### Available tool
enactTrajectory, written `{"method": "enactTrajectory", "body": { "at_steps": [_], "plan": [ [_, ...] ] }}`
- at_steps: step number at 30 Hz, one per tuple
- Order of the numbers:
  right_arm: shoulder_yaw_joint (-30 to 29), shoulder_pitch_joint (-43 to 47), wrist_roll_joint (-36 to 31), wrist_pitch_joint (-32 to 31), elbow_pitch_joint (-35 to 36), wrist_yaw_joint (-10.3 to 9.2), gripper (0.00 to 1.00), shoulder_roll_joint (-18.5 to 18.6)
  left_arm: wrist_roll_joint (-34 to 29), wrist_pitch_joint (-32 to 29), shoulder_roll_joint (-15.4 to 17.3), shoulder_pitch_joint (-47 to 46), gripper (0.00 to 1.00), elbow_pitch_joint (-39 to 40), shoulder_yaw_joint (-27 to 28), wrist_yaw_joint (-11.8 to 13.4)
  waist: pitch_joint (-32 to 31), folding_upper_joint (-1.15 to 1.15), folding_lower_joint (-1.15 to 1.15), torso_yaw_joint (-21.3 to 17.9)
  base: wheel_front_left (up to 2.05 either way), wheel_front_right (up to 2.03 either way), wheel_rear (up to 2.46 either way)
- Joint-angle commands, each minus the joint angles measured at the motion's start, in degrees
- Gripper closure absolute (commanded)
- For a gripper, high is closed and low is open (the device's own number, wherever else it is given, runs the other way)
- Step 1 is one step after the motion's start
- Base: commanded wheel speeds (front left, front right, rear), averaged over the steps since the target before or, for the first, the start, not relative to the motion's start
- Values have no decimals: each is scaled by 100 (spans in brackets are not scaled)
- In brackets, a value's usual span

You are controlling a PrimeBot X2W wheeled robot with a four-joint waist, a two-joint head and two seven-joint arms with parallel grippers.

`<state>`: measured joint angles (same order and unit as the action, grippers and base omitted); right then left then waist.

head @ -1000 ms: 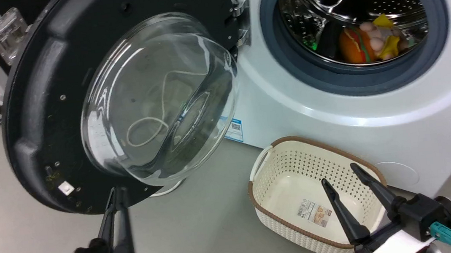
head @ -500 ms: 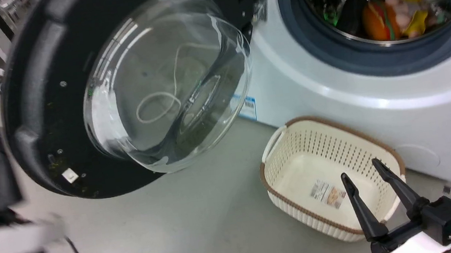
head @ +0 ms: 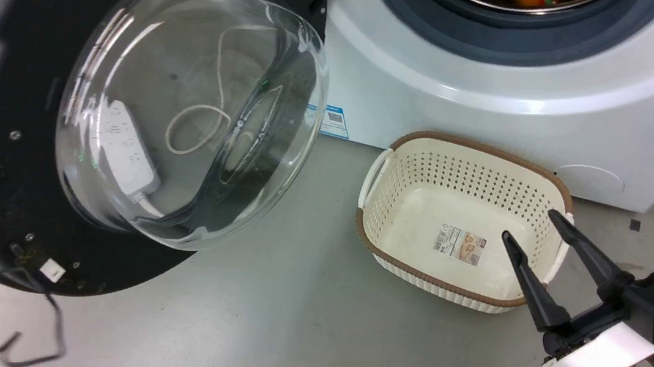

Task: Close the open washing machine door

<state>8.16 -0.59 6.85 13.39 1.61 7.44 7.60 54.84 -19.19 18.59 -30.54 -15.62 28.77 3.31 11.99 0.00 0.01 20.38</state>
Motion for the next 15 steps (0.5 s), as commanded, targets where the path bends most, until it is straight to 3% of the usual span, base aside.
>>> {"method": "enactTrajectory", "body": {
  "at_steps": [1, 9, 15],
  "plan": [
    [7, -99, 50, 77, 11, 4, 0, 55, 293, -234, 66, -138, 100, -80, 175, 94, 32, 0, -1, -23, 0, 0, 0],
    [39, -117, 111, 160, -16, 5, 0, 33, 1537, -1637, -26, -36, 100, -21, 446, 202, 57, 0, -1, -19, 0, 0, 0],
    [21, -97, 113, 161, -118, 5, 0, -29, 2078, -2697, -440, 585, 100, 530, 111, 63, -138, 0, -1, -81, 0, 0, 0]
  ]
}}
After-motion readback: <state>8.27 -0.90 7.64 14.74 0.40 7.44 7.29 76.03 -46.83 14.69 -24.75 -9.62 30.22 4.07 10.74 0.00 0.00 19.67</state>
